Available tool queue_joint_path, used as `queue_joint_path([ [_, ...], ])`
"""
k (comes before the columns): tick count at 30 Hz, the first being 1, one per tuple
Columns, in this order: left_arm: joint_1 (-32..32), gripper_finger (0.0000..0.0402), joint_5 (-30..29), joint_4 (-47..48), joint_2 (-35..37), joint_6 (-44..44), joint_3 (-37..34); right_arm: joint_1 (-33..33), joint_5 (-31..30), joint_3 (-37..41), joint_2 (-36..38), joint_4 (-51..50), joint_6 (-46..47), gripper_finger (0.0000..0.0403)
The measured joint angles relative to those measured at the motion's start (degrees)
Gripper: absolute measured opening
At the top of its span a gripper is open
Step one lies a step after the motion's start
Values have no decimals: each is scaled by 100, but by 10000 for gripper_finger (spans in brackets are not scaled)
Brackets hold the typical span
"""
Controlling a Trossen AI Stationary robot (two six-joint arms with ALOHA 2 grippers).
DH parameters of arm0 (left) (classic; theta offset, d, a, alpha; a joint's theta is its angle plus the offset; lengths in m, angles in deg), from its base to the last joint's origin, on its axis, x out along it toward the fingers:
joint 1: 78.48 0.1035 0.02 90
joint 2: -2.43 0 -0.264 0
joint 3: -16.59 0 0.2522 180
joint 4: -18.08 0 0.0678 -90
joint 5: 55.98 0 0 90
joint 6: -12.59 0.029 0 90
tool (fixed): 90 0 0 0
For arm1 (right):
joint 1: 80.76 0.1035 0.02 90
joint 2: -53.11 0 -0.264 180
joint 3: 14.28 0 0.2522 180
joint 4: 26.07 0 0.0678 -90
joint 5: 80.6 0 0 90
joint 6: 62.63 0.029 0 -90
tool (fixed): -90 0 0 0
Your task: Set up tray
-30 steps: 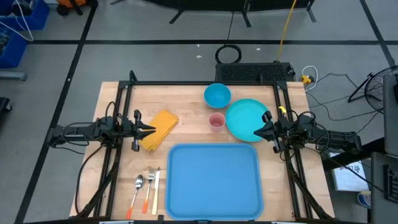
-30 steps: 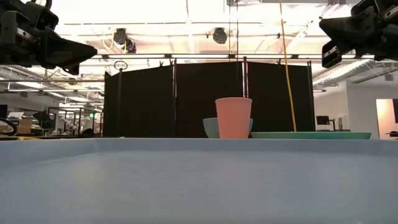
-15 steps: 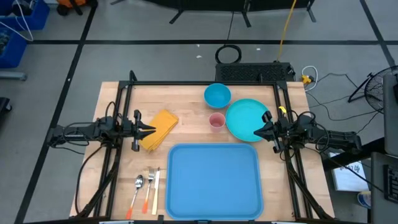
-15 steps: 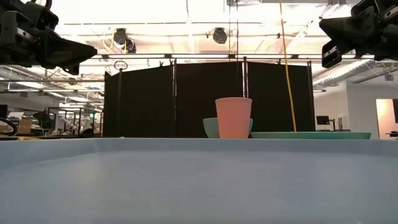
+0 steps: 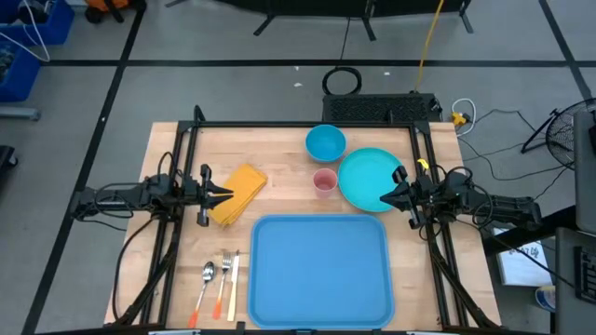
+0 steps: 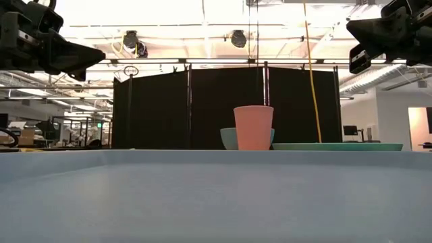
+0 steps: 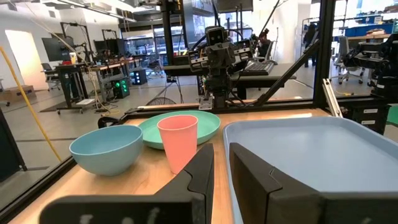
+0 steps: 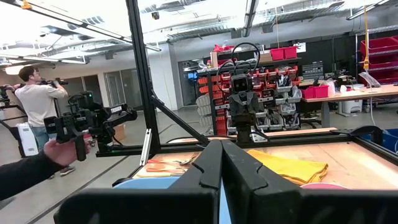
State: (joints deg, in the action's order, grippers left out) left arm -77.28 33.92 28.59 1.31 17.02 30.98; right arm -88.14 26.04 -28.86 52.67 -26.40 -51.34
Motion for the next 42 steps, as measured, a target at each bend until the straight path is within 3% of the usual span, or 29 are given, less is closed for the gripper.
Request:
queue_joint_path([
  [12, 2, 56, 2, -21, -1, -295, 0, -1, 0, 0, 0, 1, 1, 0],
  [22, 0, 56, 4, -569, -1, -786, -1, 0, -76, 0, -9, 390, -127, 0],
  [24, -1, 56, 7, -554, -1, -823, -2, 0, -382, 0, -16, 460, -130, 0],
  [27, -1, 56, -39, -590, -1, -820, -2, -9, -1349, -119, -77, 448, 41, 0],
  [34, -1, 56, -321, -625, -1, -789, -1, -53, -2964, -1285, -921, -1205, 186, 0],
  [42, 1, 56, -601, -608, -1, -531, -2, -739, -3648, -3401, -2951, -3631, 406, 22],
])
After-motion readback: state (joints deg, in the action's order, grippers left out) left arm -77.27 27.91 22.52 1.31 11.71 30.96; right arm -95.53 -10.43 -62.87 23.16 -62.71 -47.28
